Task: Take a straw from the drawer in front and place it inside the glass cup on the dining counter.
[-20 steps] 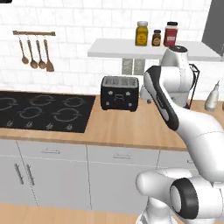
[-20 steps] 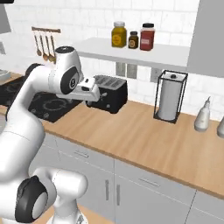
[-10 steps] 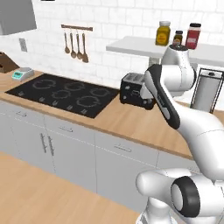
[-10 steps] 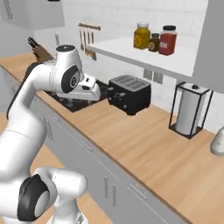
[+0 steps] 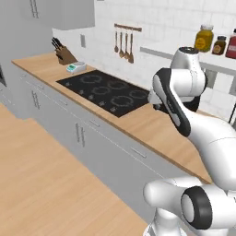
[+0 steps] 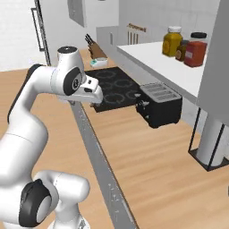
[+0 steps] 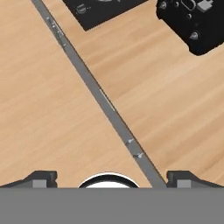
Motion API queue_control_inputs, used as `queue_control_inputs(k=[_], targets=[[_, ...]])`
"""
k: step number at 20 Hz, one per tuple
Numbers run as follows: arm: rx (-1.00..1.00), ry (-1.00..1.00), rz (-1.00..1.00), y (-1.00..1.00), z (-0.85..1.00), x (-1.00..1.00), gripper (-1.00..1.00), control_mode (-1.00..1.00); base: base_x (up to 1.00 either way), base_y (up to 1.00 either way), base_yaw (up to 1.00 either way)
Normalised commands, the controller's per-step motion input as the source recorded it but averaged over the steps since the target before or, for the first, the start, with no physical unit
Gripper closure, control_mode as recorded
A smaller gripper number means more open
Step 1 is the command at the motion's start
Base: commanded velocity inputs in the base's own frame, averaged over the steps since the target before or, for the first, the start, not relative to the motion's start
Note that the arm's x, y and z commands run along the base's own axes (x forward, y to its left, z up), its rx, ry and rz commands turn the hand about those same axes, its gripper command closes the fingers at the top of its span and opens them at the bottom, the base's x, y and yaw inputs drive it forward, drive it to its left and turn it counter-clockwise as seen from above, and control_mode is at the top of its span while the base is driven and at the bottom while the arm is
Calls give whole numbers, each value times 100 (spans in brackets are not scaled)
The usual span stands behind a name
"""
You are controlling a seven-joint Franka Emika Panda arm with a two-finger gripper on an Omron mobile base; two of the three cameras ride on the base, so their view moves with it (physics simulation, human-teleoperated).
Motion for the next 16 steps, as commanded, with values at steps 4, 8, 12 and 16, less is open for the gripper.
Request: queue_control_inputs(k=[4, 8, 12, 16], targets=[[0, 0, 0, 0, 0, 0, -100, 100, -13, -52, 48], [-7, 0, 17, 25, -14, -8, -100, -100, 0, 0, 0], [-38, 0, 1, 96, -55, 0, -100, -100, 0, 0, 0], [-48, 0, -7, 99, -74, 21, -100, -100, 0, 0, 0]])
